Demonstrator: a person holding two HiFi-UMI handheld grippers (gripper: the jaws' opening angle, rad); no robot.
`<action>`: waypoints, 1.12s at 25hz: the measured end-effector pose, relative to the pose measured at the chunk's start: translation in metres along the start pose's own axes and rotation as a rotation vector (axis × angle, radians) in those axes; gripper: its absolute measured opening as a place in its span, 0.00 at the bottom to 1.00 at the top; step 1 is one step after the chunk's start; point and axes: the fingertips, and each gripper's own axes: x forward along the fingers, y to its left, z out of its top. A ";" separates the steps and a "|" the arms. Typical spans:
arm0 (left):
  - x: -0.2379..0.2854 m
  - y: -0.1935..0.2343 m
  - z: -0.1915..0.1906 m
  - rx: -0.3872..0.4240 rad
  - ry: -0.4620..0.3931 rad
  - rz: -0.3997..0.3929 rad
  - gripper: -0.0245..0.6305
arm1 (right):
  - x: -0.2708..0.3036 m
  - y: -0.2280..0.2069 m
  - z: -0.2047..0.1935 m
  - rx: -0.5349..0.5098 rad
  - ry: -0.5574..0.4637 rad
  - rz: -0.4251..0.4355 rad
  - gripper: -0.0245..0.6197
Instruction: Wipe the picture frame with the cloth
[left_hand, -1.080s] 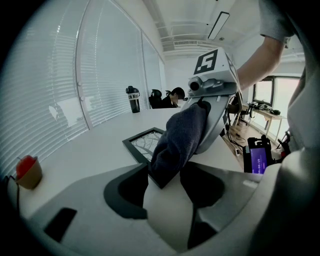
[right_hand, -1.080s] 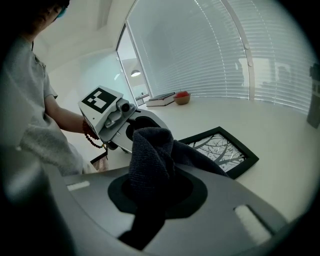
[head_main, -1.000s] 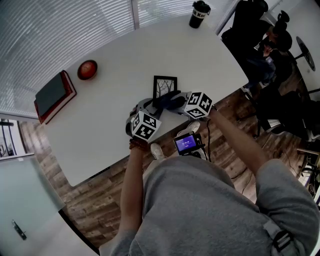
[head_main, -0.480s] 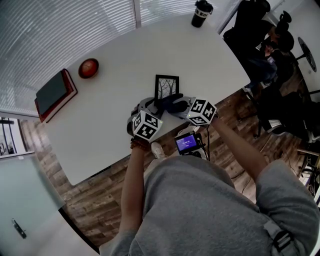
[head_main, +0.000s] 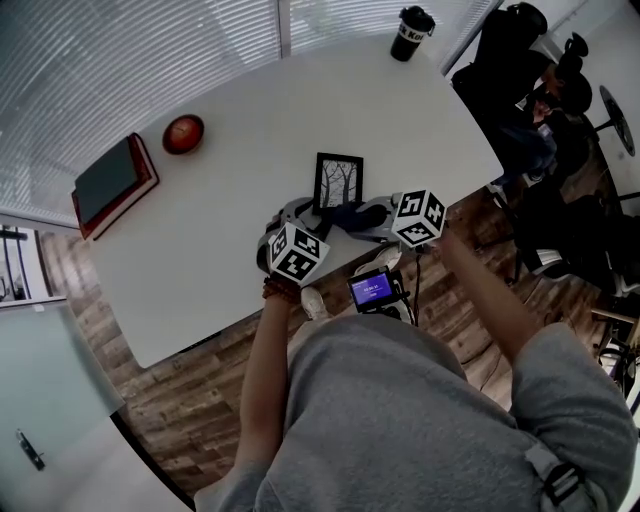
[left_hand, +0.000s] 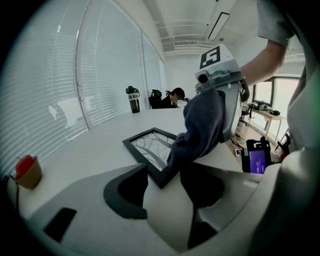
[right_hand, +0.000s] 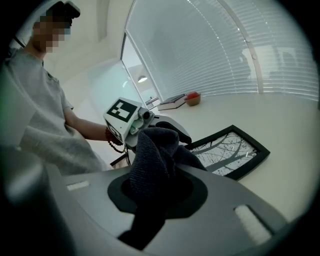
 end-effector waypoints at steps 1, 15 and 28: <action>0.000 0.000 0.000 0.000 0.000 0.001 0.35 | -0.007 0.001 0.004 -0.017 0.006 0.030 0.14; -0.001 -0.002 0.001 0.002 -0.002 0.001 0.35 | -0.075 -0.172 0.082 -0.097 -0.014 -0.628 0.15; -0.003 -0.002 0.001 0.001 -0.002 0.000 0.35 | -0.003 -0.171 0.059 -0.025 0.067 -0.570 0.14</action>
